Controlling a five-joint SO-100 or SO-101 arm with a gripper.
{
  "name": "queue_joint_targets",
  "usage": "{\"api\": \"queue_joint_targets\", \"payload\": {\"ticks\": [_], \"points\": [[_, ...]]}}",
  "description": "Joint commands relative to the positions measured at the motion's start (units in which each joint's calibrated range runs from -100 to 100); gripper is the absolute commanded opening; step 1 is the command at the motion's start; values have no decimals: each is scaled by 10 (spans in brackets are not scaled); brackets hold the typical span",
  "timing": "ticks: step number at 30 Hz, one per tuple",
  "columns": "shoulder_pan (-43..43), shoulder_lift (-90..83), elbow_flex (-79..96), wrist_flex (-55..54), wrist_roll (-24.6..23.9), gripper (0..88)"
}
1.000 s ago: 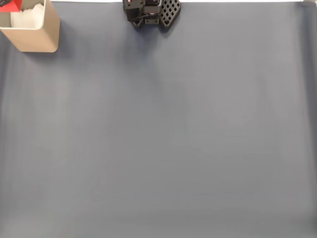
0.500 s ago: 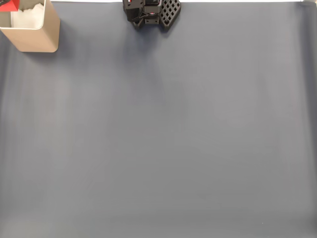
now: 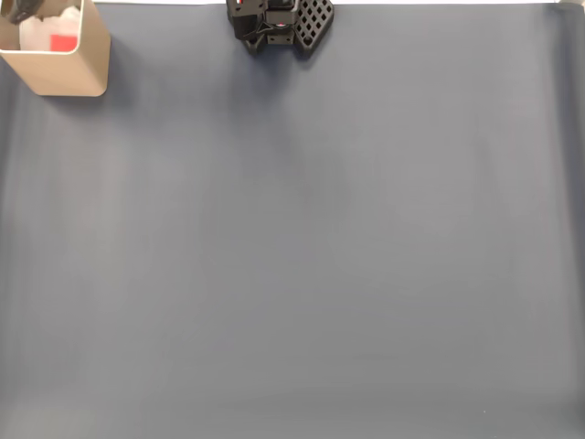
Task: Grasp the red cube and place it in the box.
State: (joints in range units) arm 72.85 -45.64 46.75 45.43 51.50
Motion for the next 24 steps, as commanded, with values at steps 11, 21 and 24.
{"api": "queue_joint_targets", "payload": {"ticks": [11, 21, 24], "points": [[3, -23, -9, 8, 15, 390], [-2, -34, 1, 8, 12, 390], [-2, -36, 1, 5, 12, 390]]}}
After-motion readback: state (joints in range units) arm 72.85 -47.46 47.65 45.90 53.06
